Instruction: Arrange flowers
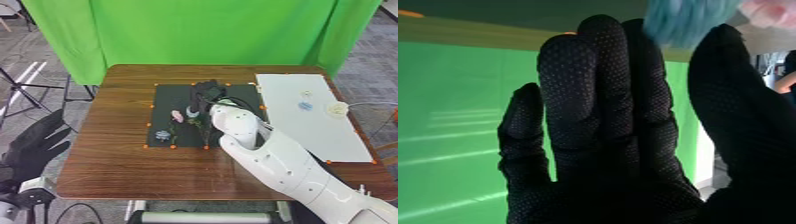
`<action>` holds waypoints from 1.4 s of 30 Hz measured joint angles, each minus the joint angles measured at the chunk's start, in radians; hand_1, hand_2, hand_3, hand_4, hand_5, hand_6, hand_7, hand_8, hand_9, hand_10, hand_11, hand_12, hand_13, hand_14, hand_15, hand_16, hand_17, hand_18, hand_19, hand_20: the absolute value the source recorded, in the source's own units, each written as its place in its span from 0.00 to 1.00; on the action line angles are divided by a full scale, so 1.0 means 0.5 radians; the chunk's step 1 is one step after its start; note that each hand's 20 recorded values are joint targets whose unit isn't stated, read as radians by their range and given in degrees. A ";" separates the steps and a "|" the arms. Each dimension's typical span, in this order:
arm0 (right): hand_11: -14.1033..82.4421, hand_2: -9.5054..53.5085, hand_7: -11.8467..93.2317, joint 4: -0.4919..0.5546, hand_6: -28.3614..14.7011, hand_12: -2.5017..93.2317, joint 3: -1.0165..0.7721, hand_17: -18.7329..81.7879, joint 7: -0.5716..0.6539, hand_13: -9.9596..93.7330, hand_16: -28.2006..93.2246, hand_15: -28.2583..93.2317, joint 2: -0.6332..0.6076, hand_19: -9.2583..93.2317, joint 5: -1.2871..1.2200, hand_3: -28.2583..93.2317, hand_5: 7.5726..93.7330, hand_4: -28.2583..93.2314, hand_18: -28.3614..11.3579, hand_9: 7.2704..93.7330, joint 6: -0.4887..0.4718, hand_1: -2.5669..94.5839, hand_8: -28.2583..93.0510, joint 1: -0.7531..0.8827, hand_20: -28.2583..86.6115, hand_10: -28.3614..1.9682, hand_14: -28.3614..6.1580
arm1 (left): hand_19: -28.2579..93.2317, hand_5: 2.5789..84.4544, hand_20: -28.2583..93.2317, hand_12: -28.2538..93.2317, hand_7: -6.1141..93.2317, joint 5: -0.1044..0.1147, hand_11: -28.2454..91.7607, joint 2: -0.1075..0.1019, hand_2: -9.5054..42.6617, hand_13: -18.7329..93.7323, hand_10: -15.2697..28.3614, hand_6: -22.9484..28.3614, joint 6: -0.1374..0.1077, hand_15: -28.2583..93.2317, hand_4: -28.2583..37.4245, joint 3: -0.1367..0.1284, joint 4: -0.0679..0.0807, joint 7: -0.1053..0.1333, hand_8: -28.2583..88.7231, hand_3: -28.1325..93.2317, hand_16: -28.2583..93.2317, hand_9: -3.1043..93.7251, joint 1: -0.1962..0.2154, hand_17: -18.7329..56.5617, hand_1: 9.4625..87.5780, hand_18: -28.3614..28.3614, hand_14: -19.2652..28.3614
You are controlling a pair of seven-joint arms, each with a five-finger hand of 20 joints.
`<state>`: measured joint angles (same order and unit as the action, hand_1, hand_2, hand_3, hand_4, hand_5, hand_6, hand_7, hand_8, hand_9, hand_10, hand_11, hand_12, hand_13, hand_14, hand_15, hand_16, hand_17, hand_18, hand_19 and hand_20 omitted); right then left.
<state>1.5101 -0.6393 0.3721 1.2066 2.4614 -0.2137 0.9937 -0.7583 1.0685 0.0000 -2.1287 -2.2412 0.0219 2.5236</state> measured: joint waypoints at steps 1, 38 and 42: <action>0.48 0.00 0.40 0.000 0.78 0.30 -0.005 0.38 -0.007 0.76 0.46 0.72 0.000 0.79 -0.003 0.93 0.68 0.00 0.20 0.77 -0.007 0.31 0.10 0.003 0.71 0.67 0.69 | 0.52 0.23 0.31 0.39 0.24 0.000 0.31 0.000 0.16 0.28 0.55 0.46 0.000 0.37 0.03 0.000 0.000 0.000 0.16 0.81 0.30 0.21 0.000 0.08 0.18 0.81 0.65; 0.23 0.32 0.34 -0.002 0.72 0.19 -0.226 0.28 -0.243 0.53 0.51 0.70 -0.111 0.76 -0.076 1.00 0.33 0.20 0.25 0.42 0.234 0.43 0.11 0.104 0.71 0.90 0.68 | 0.52 0.23 0.31 0.40 0.24 0.001 0.32 0.007 0.17 0.28 0.55 0.46 0.000 0.37 0.03 -0.001 -0.001 -0.007 0.16 0.81 0.30 0.21 0.023 0.08 0.19 0.81 0.65; 0.23 0.35 0.34 -0.010 0.74 0.19 -0.188 0.28 -0.275 0.52 0.50 0.75 -0.086 0.76 -0.022 1.00 0.38 0.21 0.25 0.46 0.056 0.41 0.10 0.074 0.71 0.90 0.66 | 0.52 0.23 0.31 0.40 0.24 0.001 0.32 0.006 0.17 0.28 0.55 0.46 0.000 0.37 0.03 0.000 -0.001 -0.009 0.16 0.81 0.29 0.21 0.020 0.08 0.19 0.81 0.65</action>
<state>1.5050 -0.7333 0.2344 1.1638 2.4503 -0.1856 1.0306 -0.7580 1.0718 -0.0002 -2.1286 -2.2416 0.0176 2.5338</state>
